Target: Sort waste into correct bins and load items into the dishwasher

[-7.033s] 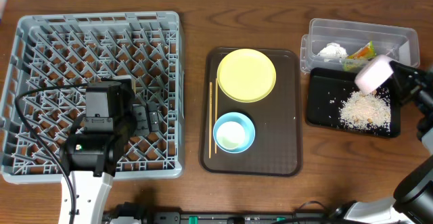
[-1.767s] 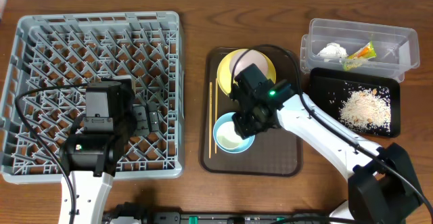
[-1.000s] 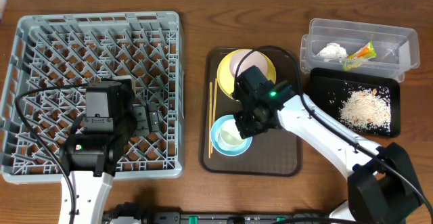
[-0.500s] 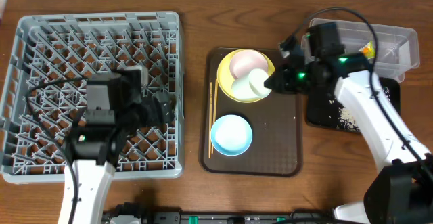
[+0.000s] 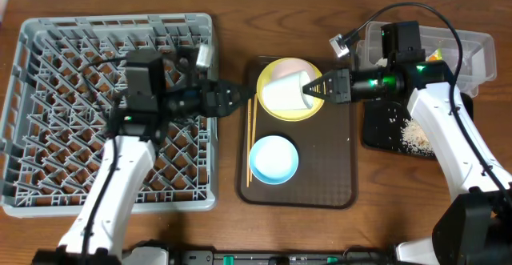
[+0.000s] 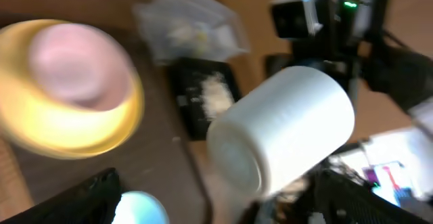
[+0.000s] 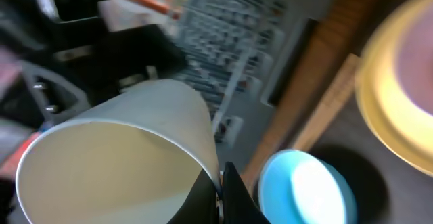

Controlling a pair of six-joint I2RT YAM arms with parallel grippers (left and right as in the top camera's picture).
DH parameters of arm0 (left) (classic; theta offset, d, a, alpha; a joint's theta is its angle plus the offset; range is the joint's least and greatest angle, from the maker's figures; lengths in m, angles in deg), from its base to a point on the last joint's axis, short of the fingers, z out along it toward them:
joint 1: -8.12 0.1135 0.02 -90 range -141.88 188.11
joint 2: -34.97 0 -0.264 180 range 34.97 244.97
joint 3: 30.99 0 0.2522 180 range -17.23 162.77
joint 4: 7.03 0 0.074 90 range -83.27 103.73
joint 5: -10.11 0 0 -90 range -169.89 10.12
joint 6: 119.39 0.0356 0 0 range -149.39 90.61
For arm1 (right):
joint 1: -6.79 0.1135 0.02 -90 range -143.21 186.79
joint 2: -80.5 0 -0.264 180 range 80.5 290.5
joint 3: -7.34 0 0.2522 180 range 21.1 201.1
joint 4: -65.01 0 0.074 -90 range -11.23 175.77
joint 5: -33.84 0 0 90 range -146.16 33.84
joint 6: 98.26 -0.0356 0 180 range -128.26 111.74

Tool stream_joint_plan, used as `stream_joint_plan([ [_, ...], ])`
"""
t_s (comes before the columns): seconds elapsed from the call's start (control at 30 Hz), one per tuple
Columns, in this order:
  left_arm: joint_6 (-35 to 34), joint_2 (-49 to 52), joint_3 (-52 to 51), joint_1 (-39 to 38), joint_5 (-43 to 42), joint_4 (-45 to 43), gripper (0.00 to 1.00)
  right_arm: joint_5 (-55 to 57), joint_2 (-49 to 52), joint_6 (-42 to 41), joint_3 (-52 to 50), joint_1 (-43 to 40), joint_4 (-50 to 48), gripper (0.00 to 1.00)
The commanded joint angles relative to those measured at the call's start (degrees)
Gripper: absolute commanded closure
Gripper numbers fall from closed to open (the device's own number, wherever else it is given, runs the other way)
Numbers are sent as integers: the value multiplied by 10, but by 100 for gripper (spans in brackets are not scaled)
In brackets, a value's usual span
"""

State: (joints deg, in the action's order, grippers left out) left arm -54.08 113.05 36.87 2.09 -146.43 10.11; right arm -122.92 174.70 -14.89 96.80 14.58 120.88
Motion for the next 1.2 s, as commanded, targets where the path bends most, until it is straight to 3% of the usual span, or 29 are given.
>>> stream_joint_plan([
  [0.0,-76,12,9,-26,-66,-42,6,-95,-9,16,7,1,-15,99],
  [0.27,-166,32,9,-106,-69,-192,6,-123,-9,16,7,1,-33,99],
  [0.6,-215,35,9,-147,-63,-264,7,-141,-9,16,7,1,-44,99],
  [0.77,-216,35,9,-148,-64,-269,8,-141,-9,16,7,1,-44,99],
  [1.0,-214,35,9,-147,-63,-269,19,-141,-9,16,7,1,-44,99],
  [1.17,-211,35,9,-147,-59,-269,19,-141,-9,16,7,1,-37,99],
])
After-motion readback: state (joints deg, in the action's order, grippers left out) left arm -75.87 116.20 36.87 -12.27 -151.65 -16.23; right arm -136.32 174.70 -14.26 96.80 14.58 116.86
